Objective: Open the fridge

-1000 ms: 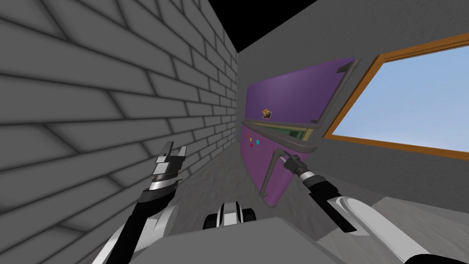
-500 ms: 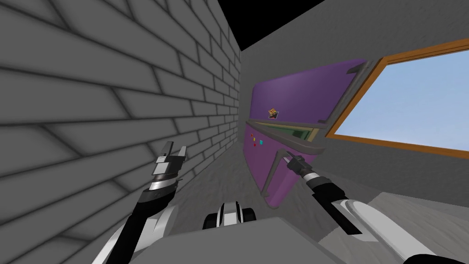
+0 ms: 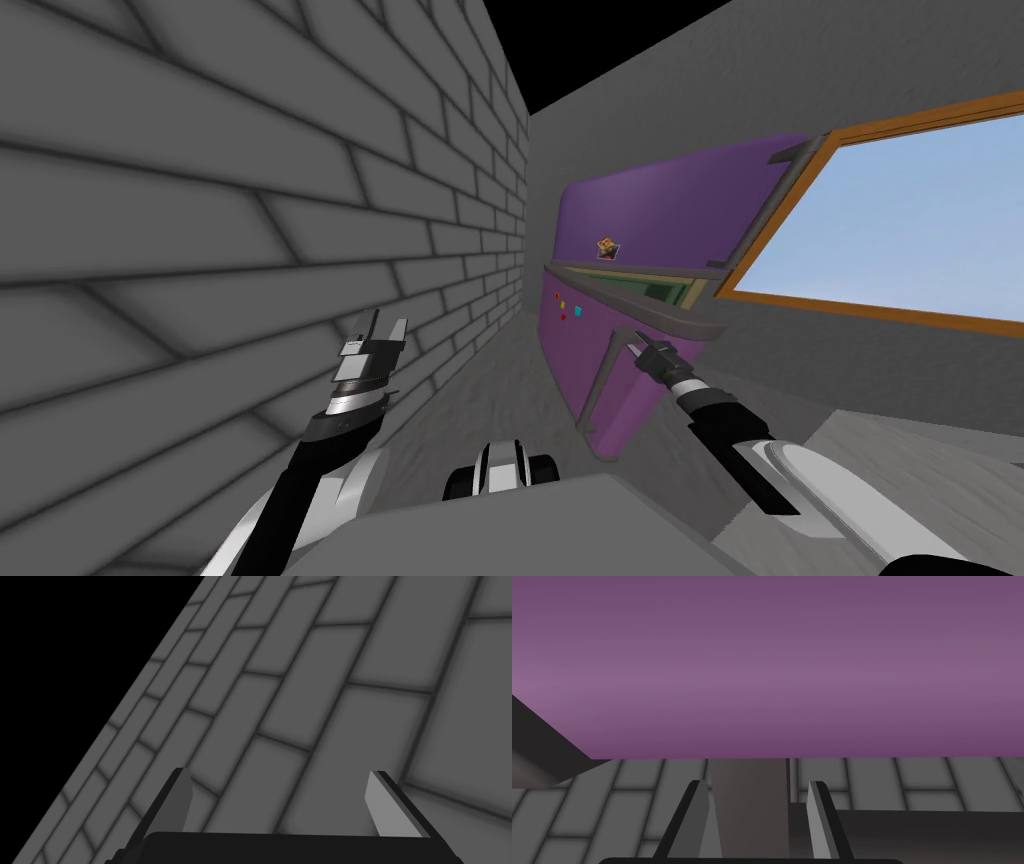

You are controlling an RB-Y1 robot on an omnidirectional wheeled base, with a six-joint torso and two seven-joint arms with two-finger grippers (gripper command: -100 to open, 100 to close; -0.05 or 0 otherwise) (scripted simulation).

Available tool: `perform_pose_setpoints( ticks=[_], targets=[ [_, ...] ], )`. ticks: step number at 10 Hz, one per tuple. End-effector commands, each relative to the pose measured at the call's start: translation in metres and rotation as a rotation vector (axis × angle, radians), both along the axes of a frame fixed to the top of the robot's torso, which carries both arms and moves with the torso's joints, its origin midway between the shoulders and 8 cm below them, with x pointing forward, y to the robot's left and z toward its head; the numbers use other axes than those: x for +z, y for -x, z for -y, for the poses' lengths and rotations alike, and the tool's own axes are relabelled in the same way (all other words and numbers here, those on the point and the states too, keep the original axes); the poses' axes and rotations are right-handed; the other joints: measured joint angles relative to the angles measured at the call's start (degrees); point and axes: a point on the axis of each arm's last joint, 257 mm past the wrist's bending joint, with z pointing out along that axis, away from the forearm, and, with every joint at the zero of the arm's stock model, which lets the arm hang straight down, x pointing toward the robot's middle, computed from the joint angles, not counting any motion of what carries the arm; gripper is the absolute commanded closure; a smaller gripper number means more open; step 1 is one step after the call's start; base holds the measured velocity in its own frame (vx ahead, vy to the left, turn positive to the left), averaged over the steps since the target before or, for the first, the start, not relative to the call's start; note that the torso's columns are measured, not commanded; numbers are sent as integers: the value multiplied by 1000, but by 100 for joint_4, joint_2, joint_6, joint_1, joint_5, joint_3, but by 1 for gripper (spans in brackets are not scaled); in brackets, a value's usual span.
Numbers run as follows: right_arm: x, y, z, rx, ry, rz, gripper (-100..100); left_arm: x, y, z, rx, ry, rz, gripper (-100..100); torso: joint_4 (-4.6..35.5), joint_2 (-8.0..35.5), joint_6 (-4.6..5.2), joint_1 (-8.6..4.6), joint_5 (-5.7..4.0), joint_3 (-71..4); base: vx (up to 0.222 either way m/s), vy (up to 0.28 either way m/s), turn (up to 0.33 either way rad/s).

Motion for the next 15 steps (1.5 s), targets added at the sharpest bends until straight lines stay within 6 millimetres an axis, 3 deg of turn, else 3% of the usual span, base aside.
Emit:
perform_pose_setpoints(
  ticks=[1,5,6,8,13,14,15],
  targets=[
    [-1,7,17,-53,-2,4,100,0,0,0,0,0,0,0,-2,-1,2,-3,-1,0,92,304,-45],
    [0,16,37,-114,-1,5,100,0,0,0,0,0,0,0,1,20,17,-4,-5,14,66,273,-29],
    [13,18,36,-92,4,10,-100,0,0,0,0,0,0,0,-1,26,25,3,-7,20,74,170,-94],
    [24,22,37,-82,5,11,-100,0,0,0,0,-1,0,0,21,53,28,-91,-12,29,41,-12,-67],
    [57,28,34,-40,4,9,-100,0,0,0,0,-1,0,0,40,49,-7,61,58,14,50,8,-78],
    [43,31,39,-57,4,-10,-100,0,0,0,0,-1,0,0,48,55,-5,66,71,14,11,5,-25],
    [41,32,39,-57,1,-16,0,0,0,0,0,-1,0,0,40,60,2,56,58,22,0,0,0]
  ],
)
